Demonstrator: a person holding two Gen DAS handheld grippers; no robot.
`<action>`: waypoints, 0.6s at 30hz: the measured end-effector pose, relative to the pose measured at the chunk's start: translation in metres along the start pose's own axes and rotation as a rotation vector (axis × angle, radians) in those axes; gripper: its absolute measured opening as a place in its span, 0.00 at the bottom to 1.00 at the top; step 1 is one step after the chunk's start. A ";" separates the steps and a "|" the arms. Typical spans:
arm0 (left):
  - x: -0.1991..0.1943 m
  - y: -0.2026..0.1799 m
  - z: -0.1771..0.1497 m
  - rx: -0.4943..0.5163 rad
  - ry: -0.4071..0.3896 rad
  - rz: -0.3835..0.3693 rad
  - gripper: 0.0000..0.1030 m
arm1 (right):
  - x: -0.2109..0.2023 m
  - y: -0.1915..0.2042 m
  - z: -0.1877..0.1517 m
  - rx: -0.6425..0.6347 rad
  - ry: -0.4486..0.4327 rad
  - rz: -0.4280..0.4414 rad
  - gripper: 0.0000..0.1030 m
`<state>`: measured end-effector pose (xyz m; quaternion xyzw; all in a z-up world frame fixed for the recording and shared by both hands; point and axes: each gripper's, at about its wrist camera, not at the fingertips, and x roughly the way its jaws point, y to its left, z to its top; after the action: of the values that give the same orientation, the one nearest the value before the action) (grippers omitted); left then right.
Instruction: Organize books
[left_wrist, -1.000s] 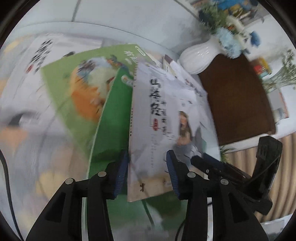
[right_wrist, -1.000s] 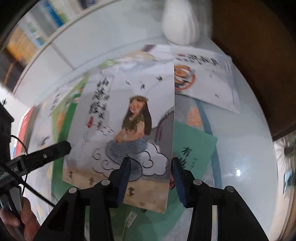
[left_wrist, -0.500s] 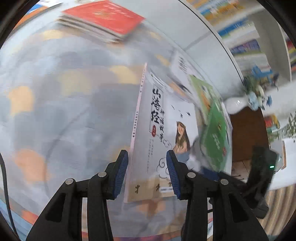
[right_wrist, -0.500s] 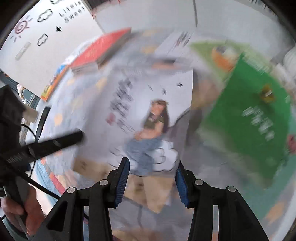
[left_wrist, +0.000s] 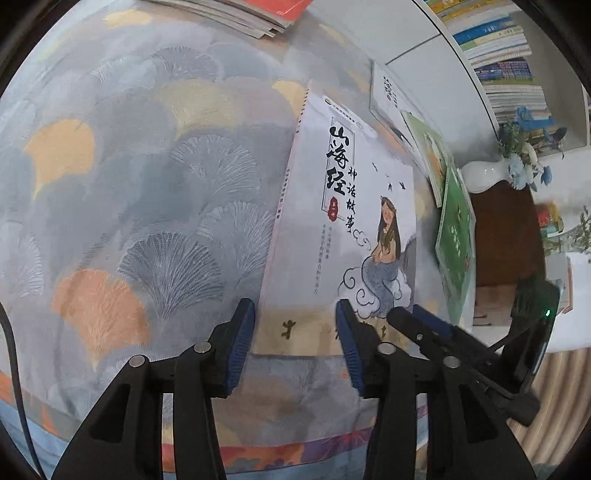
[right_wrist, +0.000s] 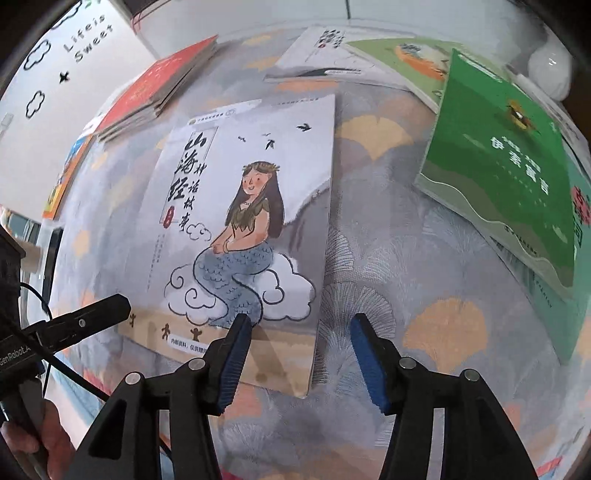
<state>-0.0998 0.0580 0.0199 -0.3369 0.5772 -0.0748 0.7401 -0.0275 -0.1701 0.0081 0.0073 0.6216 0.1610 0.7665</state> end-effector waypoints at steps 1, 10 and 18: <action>0.001 0.001 0.001 -0.010 0.000 -0.022 0.49 | 0.000 -0.001 -0.001 0.005 -0.007 0.002 0.54; -0.001 -0.005 -0.002 0.067 0.036 -0.052 0.52 | 0.000 0.006 -0.003 0.037 -0.008 -0.049 0.58; -0.007 -0.002 -0.001 0.097 0.039 0.011 0.42 | -0.007 -0.012 -0.007 0.175 -0.022 0.009 0.33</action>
<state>-0.1025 0.0592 0.0270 -0.2959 0.5891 -0.1053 0.7445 -0.0324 -0.1849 0.0105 0.0789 0.6247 0.1091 0.7692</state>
